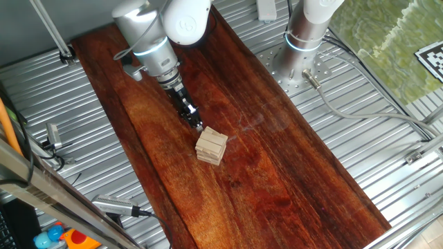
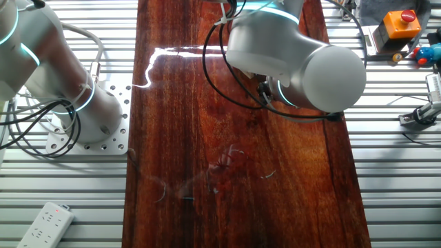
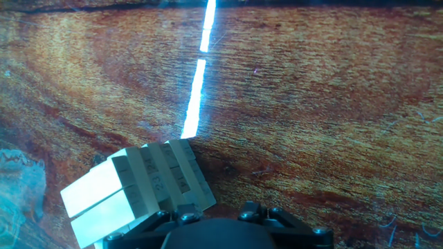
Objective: Play Jenga
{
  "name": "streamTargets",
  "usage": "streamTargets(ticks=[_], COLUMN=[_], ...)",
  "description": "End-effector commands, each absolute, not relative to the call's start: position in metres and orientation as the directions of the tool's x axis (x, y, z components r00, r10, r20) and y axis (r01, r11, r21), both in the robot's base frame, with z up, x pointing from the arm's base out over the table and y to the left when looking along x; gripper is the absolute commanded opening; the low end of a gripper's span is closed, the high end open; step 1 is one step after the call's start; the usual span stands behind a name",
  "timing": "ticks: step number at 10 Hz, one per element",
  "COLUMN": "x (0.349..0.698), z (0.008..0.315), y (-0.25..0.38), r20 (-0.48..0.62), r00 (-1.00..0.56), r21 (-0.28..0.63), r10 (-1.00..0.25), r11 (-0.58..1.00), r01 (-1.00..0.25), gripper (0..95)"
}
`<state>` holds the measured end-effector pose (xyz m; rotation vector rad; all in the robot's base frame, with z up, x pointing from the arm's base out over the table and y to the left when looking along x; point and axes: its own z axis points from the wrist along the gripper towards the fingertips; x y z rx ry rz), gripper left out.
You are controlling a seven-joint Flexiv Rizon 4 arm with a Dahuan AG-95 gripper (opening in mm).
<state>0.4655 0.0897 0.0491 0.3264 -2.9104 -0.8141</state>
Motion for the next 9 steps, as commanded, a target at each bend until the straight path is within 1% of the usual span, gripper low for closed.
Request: streamTargets(ticks=[1,9], x=[0.4654,0.4653], z=[0.0491,0.0485], y=[0.0896,0.0896], r20=[0.04,0.041], r00=[-0.972,-0.969], r21=[0.522,0.521], r10=[-0.234,-0.244], r11=[0.834,0.833], r01=[-0.179,-0.188], gripper=[38.0,38.0])
